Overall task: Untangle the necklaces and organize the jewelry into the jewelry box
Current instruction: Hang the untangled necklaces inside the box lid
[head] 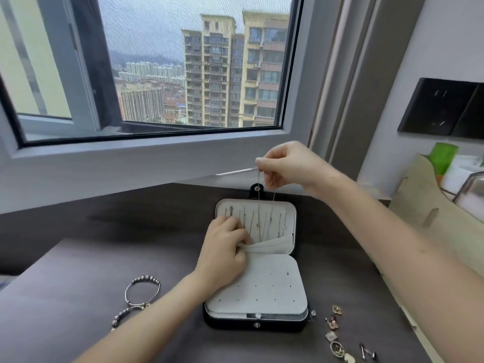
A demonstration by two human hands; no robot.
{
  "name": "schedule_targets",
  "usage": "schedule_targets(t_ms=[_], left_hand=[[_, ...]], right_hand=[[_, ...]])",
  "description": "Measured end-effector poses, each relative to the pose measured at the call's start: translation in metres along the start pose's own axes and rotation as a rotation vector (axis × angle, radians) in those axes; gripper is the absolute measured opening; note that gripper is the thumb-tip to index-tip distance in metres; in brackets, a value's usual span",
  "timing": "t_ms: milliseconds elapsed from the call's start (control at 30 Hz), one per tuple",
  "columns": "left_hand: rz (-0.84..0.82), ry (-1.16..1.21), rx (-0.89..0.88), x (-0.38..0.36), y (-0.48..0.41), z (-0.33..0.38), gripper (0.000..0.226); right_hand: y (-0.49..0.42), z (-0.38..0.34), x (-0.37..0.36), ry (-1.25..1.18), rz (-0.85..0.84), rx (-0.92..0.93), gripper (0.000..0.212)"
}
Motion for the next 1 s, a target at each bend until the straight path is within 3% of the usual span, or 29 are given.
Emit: schedule_targets(t_ms=[167,333,467,767,1000], left_hand=[[0.011,-0.009,-0.005,-0.001,0.0,0.001,0.027],[0.041,-0.024,0.013,-0.006,-0.002,-0.003,0.028],[0.15,-0.028,0.073,-0.006,-0.008,0.001,0.022],[0.283,-0.069,0.205,-0.006,-0.038,0.01,0.012],[0.308,-0.078,0.265,-0.007,-0.041,0.013,0.023]], right_hand=[[0.02,0.018,-0.017,0.082,-0.036,-0.011,0.019],[0.023,0.04,-0.034,0.5,-0.04,0.089,0.015],[0.024,0.052,-0.048,0.688,0.016,0.146,0.018],[0.023,0.061,-0.056,0.574,0.143,0.121,0.017],[0.032,0.07,-0.049,0.484,0.284,0.037,0.012]])
Point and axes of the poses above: each hand's wrist, its own y-axis away from the middle knuckle, its own x-axis out of the back of the hand, z = x × y, the point moved 2 cm from there along -y, towards the middle knuckle, and after that the axes turned 15 degrees about x, right-handed, at the moved point
